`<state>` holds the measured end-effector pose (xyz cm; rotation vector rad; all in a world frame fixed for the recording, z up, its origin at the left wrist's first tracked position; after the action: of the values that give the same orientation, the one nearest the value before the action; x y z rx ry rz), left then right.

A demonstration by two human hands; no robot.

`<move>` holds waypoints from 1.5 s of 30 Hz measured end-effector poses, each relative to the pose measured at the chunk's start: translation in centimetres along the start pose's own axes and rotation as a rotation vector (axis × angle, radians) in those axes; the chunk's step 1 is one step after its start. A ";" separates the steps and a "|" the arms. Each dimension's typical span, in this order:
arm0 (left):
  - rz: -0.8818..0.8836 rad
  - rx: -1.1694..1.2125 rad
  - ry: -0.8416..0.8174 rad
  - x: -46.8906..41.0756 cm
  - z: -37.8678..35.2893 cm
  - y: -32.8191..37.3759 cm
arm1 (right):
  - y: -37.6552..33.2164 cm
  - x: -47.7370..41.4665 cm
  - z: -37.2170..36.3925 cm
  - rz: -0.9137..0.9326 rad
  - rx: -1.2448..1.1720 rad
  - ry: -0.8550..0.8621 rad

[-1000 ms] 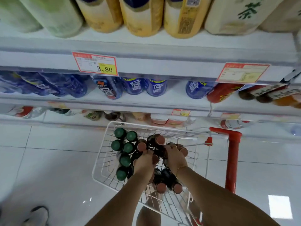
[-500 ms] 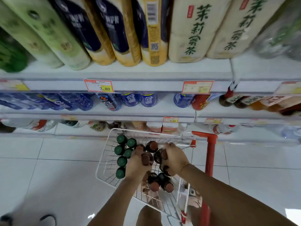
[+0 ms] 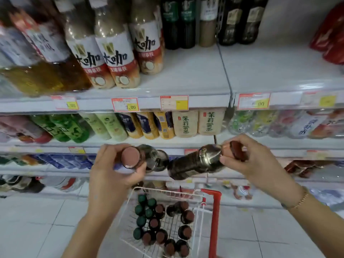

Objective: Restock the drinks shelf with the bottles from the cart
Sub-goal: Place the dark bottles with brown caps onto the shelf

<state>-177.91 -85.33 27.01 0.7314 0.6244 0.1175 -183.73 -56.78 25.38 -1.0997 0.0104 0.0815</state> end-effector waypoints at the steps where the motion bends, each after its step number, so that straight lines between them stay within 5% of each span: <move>1: -0.045 0.010 0.053 -1.0 1.3 1.6 | -1.7 0.1 2.1 0.037 -0.064 0.046; 8: -0.133 0.274 0.315 -10.4 2.7 9.9 | -9.8 -0.9 11.7 0.292 -0.249 0.363; 14: -0.104 0.447 0.279 -15.0 -4.5 13.8 | -10.0 -5.5 16.0 0.353 -0.216 0.610; 20: -0.195 0.369 0.172 -17.2 -9.2 16.9 | -10.2 -9.0 19.6 0.331 0.001 0.755; 32: -0.043 0.768 -0.196 -19.3 -16.4 21.8 | -10.9 -16.3 16.4 0.258 -0.172 0.571; 39: -0.007 0.459 -0.397 -16.6 -18.2 17.6 | -6.4 -15.4 13.1 0.204 -0.203 0.515; 42: -0.010 0.204 -0.361 -15.5 -19.1 15.9 | -3.7 -15.0 12.1 0.047 -0.039 0.413; 45: -0.020 0.231 -0.305 -16.0 -19.3 16.1 | -3.0 -15.1 12.3 0.015 0.007 0.367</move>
<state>-200.17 -66.95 34.39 0.9446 0.3563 -0.0862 -198.99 -48.10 34.41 -1.0952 0.3472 -0.1079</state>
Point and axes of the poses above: each hand's wrist, its own x-axis away from the middle knuckle, its own z-axis out of the back of the hand, y = z × x, the point moved 3 cm from there along -x, towards the middle knuckle, and after that the axes turned 6 degrees about y, right-handed, at the moved point
